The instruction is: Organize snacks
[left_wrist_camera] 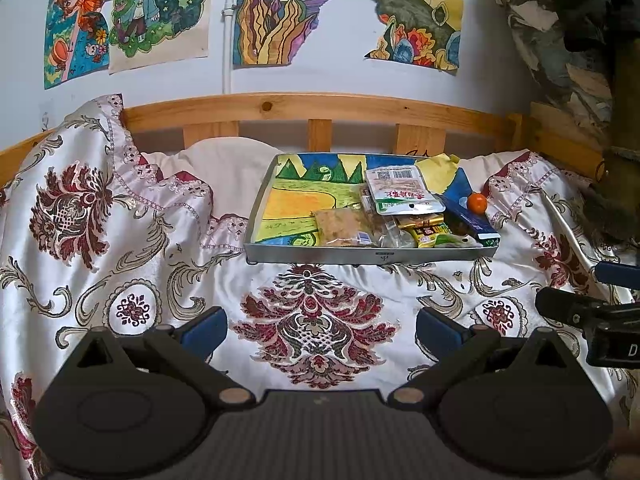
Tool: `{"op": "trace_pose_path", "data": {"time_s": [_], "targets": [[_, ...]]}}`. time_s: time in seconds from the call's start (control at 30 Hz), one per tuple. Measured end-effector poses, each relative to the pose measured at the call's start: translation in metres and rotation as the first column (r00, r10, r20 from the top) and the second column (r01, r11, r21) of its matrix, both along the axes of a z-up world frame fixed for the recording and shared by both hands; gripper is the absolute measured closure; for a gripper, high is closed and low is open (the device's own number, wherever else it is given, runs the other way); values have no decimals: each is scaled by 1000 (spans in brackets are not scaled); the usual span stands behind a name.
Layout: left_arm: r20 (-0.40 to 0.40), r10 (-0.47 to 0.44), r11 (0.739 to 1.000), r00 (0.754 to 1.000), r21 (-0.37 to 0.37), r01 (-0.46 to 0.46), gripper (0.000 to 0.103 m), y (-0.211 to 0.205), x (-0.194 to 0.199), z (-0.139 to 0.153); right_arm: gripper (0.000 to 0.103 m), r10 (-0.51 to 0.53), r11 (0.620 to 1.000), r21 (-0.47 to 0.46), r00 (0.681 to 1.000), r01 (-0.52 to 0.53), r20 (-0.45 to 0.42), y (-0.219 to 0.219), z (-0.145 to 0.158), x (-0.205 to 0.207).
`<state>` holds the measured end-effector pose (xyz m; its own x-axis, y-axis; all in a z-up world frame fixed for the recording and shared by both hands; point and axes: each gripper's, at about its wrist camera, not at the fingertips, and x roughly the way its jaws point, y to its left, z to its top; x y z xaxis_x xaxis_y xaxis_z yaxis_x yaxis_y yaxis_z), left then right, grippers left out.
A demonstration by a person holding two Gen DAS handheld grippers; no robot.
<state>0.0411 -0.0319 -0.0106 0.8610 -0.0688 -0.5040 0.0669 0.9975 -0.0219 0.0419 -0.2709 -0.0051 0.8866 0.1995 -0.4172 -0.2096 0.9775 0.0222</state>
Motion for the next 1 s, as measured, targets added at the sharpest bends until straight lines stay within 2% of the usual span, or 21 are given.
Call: {"op": "trace_pose_path", "data": {"time_s": [1.0], "targets": [[-12, -3, 1000, 1000, 2, 3, 1, 3, -1, -2, 1, 0, 1000, -3, 1000, 0, -3, 2, 0, 1]]}}
